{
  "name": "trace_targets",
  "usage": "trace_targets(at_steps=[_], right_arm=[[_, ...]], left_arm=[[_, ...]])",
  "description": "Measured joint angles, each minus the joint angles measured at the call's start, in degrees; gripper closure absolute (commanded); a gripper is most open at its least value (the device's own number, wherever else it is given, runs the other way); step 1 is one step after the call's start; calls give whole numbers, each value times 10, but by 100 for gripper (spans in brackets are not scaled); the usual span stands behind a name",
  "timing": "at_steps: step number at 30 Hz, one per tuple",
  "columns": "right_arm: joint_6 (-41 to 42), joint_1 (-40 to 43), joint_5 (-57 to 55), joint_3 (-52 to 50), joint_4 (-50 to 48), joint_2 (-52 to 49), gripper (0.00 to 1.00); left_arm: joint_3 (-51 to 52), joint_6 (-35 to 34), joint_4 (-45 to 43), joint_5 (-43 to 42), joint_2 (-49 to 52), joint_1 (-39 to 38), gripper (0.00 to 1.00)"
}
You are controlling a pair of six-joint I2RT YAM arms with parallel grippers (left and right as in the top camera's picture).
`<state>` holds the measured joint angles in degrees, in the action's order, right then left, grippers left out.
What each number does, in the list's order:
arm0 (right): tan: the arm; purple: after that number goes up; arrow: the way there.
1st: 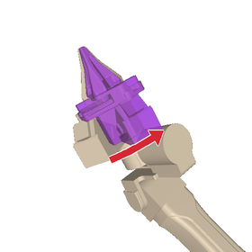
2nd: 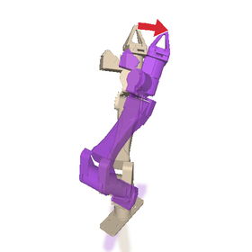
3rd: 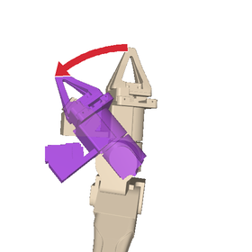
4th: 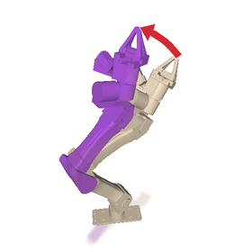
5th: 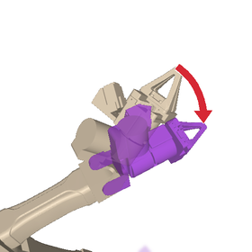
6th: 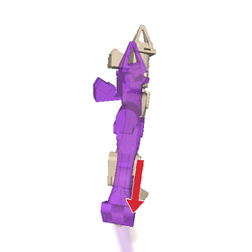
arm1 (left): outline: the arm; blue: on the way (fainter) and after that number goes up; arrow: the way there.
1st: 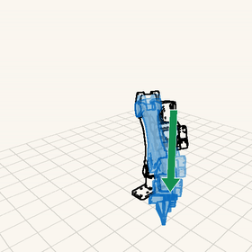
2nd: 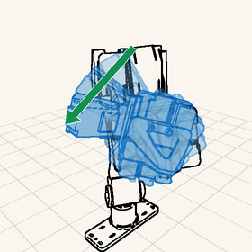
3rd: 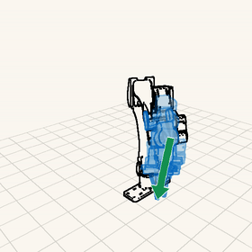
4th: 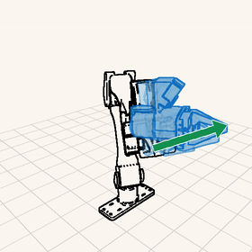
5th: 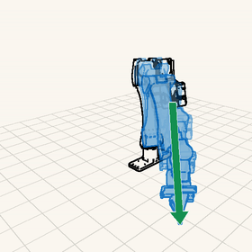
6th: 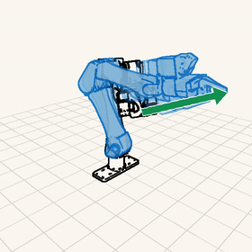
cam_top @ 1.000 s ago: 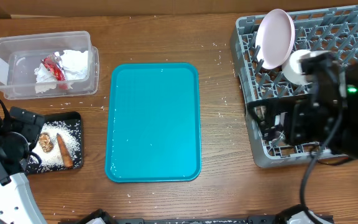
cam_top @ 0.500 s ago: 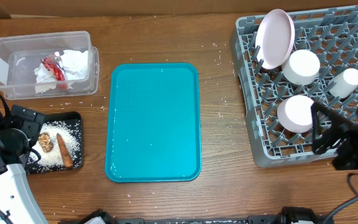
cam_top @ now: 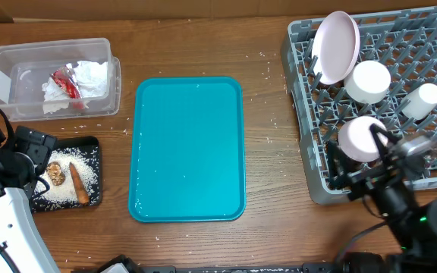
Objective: Sort waste into correct bins and load items into the dishwasher
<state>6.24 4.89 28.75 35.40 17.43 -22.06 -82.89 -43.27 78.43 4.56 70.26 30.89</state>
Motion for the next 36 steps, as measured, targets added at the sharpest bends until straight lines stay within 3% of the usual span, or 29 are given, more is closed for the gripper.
trace_targets(at_steps=[5, 9, 18, 28, 36], right_arm=[[6, 0, 33, -166, -191, 84, 0], [38, 0, 28, -248, -255, 155, 0], [105, -2, -50, -298, -271, 212, 0], [111, -54, -178, -336, -292, 212, 0], [111, -54, -234, -343, -243, 212, 0]], left_arm=[[0, 0, 0, 0, 2, 0, 0], [0, 0, 0, 0, 2, 0, 0], [0, 0, 0, 0, 2, 0, 0], [0, 0, 0, 0, 2, 0, 0], [0, 0, 0, 0, 2, 0, 0]])
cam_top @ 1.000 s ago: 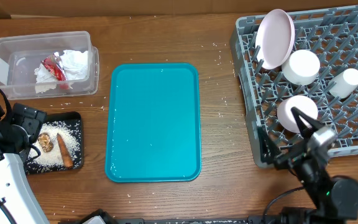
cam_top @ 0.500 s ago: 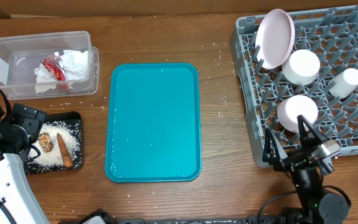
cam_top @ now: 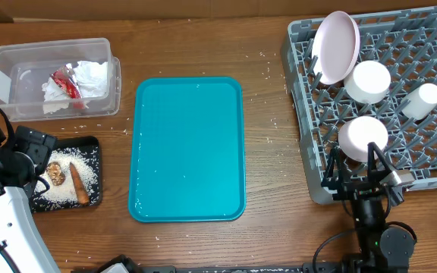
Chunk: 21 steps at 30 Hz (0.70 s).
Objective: Sort waste into correct bins and load items into the dishwasher
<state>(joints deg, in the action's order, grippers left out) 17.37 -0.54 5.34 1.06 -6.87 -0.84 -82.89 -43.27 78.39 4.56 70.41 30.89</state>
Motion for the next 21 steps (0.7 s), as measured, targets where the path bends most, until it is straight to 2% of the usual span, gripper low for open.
trace_targets(at_steps=[8, 21], right_arm=[[-1, 0, -39, 0, 117, 0, 0], [-45, 0, -44, 0, 120, 0, 0]], left_arm=[[0, 0, 0, 0, 0, 0, 0], [0, 0, 0, 0, 0, 0, 0]])
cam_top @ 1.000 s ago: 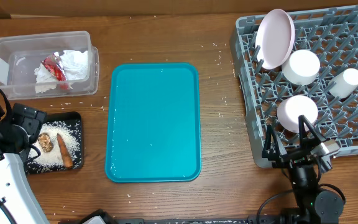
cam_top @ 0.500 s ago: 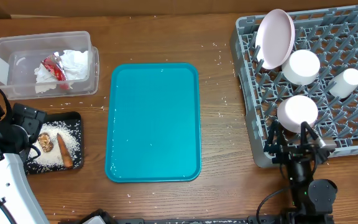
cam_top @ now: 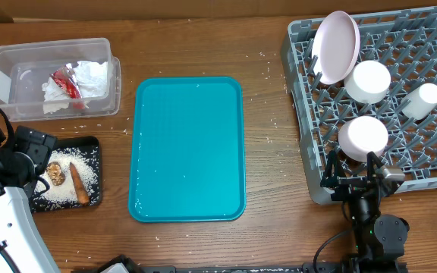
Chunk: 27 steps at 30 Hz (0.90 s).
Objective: Sort waste into correct bins and load items into the dishwasher
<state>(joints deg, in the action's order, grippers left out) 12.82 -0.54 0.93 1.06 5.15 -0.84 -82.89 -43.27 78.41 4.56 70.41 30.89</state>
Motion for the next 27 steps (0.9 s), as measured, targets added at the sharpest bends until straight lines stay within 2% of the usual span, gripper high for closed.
trace_targets(at_steps=[27], right_arm=[[-7, 0, -3, 0, 0, 0, 0]], left_arm=[[0, 0, 0, 0, 0, 0, 0]])
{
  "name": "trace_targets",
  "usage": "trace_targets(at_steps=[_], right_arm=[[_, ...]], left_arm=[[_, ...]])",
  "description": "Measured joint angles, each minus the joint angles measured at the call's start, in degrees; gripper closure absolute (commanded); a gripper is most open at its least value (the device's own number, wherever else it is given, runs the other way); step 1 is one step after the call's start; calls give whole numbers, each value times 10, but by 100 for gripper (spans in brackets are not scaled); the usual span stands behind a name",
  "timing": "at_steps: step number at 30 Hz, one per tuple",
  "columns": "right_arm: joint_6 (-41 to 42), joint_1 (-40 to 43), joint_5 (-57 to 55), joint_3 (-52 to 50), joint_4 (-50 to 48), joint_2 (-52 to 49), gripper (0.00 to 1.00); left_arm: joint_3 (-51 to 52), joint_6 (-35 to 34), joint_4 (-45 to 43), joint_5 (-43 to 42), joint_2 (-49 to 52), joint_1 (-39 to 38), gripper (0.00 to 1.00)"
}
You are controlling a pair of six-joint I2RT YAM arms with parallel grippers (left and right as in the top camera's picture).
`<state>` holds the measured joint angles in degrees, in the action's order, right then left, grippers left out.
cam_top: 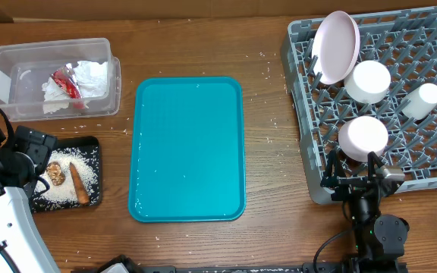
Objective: Sort waste into correct bins and load items into the dishwasher
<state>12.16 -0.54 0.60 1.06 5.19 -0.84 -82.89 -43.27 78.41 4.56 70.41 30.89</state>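
Observation:
The grey dish rack [431, 163] on the right holds a pink plate [336, 45] standing on edge, two white cups [370, 81] [419, 100] and a white bowl [363, 136]. My right gripper [353, 180] sits at the rack's front edge just below the bowl; its fingers look spread with nothing between them. A clear bin [6, 64] at the far left holds crumpled paper and a red wrapper. A black tray [89, 148] carries rice and food scraps. My left gripper [30, 148] rests by that tray's left edge, and its fingers are hidden.
An empty teal tray [188, 148] lies in the middle of the wooden table. Rice grains are scattered on the wood around it. The left arm's white link fills the lower left corner.
My right gripper was first up against the white bowl at the rack's front, with its arm reaching in from the lower right. By the following moment it had drawn back to the rack's front edge, where it has stayed. The left arm never moved.

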Motion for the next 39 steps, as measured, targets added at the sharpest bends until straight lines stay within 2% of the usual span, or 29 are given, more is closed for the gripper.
trace_targets(at_steps=[13, 21, 25, 30, 33, 39], right_arm=[[0, 0, 0, 0, 0, 0, 0], [0, 0, 0, 0, 0, 0, 0], [0, 0, 0, 0, -1, 0, 0], [0, 0, 0, 0, 0, 0, 0], [0, 0, 0, 0, -1, 0, 0], [0, 0, 0, 0, 0, 0, 0]], left_arm=[[0, 7, 5, 9, -10, -24, 0], [22, 51, 5, 34, -103, -96, 0], [115, 92, -97, 42, -176, -175, 0], [291, 164, -339, 18, -297, -261, 0], [395, 195, -467, -10, -387, -279, 0], [558, 215, -593, -47, -534, -279, 0]])
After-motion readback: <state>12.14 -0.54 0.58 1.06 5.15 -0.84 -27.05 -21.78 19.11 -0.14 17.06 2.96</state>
